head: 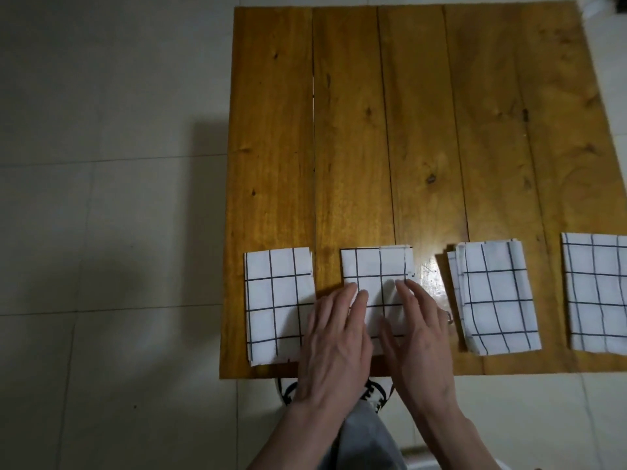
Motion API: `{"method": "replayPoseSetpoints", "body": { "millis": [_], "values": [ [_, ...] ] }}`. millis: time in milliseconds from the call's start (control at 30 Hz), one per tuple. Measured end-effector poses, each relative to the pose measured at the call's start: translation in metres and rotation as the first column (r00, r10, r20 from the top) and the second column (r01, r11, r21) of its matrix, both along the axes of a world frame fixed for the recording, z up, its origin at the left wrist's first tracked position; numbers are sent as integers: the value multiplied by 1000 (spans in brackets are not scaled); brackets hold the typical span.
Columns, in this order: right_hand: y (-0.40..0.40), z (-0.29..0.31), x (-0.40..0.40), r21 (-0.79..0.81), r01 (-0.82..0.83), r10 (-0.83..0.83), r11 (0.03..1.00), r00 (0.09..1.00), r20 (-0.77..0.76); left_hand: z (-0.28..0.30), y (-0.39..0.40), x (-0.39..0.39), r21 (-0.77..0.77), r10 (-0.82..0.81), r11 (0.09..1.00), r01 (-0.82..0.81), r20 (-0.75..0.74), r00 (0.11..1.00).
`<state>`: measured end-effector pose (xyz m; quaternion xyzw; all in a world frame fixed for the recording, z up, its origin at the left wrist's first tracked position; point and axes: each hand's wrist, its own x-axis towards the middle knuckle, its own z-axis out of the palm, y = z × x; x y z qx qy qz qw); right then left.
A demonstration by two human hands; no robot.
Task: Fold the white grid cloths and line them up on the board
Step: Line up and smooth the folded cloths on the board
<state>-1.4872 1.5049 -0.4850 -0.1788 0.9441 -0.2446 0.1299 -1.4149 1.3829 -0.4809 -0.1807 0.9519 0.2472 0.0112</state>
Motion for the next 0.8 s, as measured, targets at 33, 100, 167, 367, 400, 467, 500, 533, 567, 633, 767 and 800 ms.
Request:
{"method": "replayPoseSetpoints", "body": {
  "millis": [33, 100, 167, 367, 400, 467, 500, 533, 567, 633, 767, 800],
  "values": [
    [2, -2, 0, 2, 10, -10, 1000, 1000, 19, -2, 4, -2, -9, -6, 1000, 6, 8, 1000],
    [4, -6, 0, 10, 39, -39, 999, 999, 21, -6, 11, -2, -48, -22, 999, 23, 25, 999],
    [6, -7, 0, 16, 64, -64, 998, 998, -7, -8, 16, -1, -79, -36, 996, 40, 45, 998],
    [4, -10, 0, -12, 72, -72, 997, 997, -17, -13, 16, 2, -99, -37, 994, 48, 104, 994],
    [3, -11, -1, -11, 67, -67, 998, 998, -9, -14, 14, 3, -96, -32, 994, 43, 107, 994],
    [1, -11, -3, -15, 57, -57, 998, 998, 4, -15, 12, 4, -85, -22, 996, 31, 110, 994],
    [0, -11, -4, -21, 51, -50, 998, 999, 7, -15, 10, 4, -79, -19, 996, 28, 114, 993],
    [-1, -10, -5, -27, 46, -45, 999, 999, 9, -15, 10, 4, -78, -16, 997, 26, 116, 993],
    [-1, -10, -5, -30, 43, -42, 999, 999, 9, -16, 9, 4, -80, -14, 996, 24, 116, 993],
    [-3, -10, -6, -25, 40, -40, 999, 999, 10, -17, 8, 3, -88, -10, 996, 20, 112, 994],
    [-4, -12, -7, -19, 45, -44, 999, 999, 18, -18, 6, 1, -119, -11, 993, 23, 102, 995],
    [-3, -13, -6, -19, 42, -41, 999, 999, 19, -18, 6, 1, -127, -11, 992, 24, 102, 995]
  ]
}}
